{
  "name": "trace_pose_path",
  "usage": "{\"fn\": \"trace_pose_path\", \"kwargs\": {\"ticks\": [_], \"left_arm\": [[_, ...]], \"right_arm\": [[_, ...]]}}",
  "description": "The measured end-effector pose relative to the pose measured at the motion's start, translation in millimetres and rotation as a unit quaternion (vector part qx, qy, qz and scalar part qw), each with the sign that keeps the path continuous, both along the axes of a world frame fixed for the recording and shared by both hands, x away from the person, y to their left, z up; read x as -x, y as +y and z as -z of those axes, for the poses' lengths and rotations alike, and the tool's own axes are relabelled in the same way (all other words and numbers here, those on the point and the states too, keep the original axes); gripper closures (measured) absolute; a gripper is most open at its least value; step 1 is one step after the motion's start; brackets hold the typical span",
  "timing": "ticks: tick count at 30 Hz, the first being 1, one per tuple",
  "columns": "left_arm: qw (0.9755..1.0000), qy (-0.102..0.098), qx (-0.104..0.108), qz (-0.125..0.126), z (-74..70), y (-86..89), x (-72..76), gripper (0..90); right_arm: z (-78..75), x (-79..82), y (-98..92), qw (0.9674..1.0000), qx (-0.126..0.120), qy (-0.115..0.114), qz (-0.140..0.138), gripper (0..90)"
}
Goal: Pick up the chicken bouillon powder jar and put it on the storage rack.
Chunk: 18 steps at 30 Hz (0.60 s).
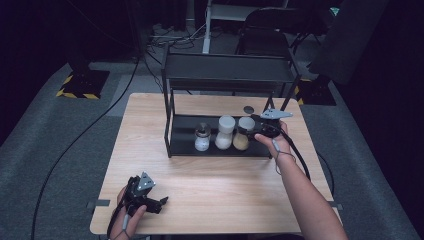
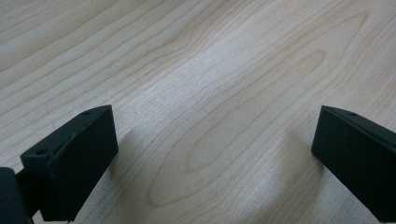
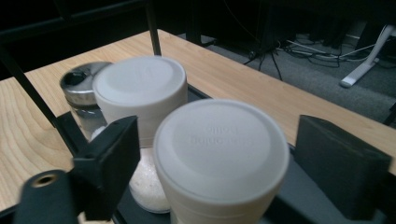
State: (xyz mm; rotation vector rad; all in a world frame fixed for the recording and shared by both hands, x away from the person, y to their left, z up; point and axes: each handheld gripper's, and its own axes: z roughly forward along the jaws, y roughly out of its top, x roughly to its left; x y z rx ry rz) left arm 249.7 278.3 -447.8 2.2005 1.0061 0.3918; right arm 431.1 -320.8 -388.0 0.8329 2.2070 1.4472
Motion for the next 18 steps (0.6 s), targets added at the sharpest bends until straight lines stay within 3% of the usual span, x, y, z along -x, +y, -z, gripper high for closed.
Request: {"fn": "trace_pose_path", "kwargs": {"ticks": [6,18], "left_arm": [[1.0000,0.000,0.002,0.000,0.3,0.4,-0.2,0.4],[1.0000,0.000,0.001,0.000,0.3,0.3,-0.1,0.4]], "right_arm": [[-12.2,16.8,-9.8,0.9999,-0.009,-0.014,-0.002,10.0],[-33.9,59.0,-31.0,0.9993,0.006,-0.022,-0.028,7.9]]}}
